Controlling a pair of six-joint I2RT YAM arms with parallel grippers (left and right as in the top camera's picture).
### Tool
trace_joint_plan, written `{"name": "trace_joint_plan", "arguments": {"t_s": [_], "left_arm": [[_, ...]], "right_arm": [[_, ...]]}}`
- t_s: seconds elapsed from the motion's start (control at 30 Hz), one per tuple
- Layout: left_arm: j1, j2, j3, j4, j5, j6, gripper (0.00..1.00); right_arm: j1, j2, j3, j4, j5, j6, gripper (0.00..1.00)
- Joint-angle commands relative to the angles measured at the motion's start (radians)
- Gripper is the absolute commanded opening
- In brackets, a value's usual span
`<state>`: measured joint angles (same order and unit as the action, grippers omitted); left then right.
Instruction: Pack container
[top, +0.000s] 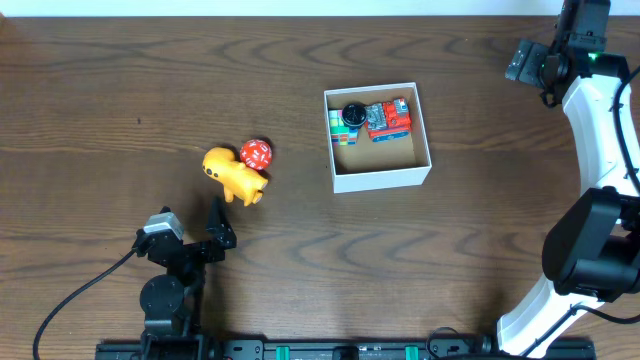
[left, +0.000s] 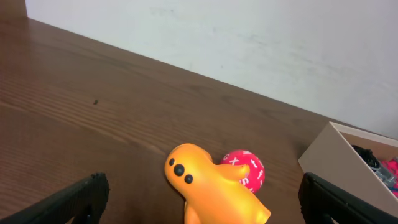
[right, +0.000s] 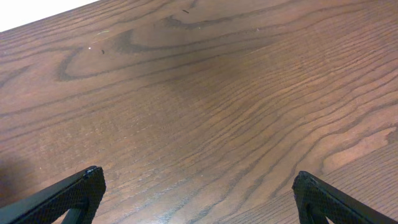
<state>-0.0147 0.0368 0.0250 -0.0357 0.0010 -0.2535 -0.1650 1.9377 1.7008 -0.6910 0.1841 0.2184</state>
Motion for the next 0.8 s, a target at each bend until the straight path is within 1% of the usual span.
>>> {"name": "trace_joint_plan", "arguments": {"t_s": [0.0, 0.07, 0.13, 0.23, 0.33, 0.4, 0.47, 0.57, 0.7, 0.77], "left_arm": [[0.005, 0.000, -0.021, -0.036, -0.017, 0.026, 0.98], [0.005, 0.000, -0.021, -0.032, -0.020, 0.035, 0.98], [0.008, 0.000, -0.021, 0.062, -0.077, 0.058, 0.98], [0.008, 0.000, -0.020, 0.169, -0.114, 0.058, 0.98], [0.008, 0.014, 0.018, 0.165, -0.072, 0.040, 0.98], [0.008, 0.059, 0.067, 0.152, -0.063, 0.015, 0.98], [0.008, 0.141, 0.140, 0.146, -0.061, 0.011, 0.98], [0.008, 0.335, 0.300, 0.134, -0.061, 0.012, 0.98], [0.008, 0.680, 0.594, 0.002, -0.060, 0.007, 0.98], [0.008, 0.858, 0.761, -0.098, -0.060, -0.009, 0.98]], "right_arm": [[-0.006, -0.015, 0.008, -0.001, 0.014, -0.014, 0.99], [-0.006, -0.015, 0.008, -0.001, 0.014, -0.014, 0.99], [-0.006, -0.015, 0.008, -0.001, 0.014, -0.014, 0.99], [-0.006, -0.015, 0.008, -0.001, 0.014, -0.014, 0.99], [-0.006, -0.015, 0.008, -0.001, 0.014, -0.014, 0.99], [-0.006, -0.015, 0.008, -0.001, 0.014, -0.014, 0.99], [-0.006, -0.015, 0.008, -0.001, 0.014, -0.014, 0.99], [-0.006, -0.015, 0.008, -0.001, 0.014, -0.014, 0.99], [-0.006, -0.015, 0.008, -0.001, 0.014, -0.014, 0.99], [-0.006, -0.015, 0.008, -0.001, 0.014, -0.014, 0.99]]}}
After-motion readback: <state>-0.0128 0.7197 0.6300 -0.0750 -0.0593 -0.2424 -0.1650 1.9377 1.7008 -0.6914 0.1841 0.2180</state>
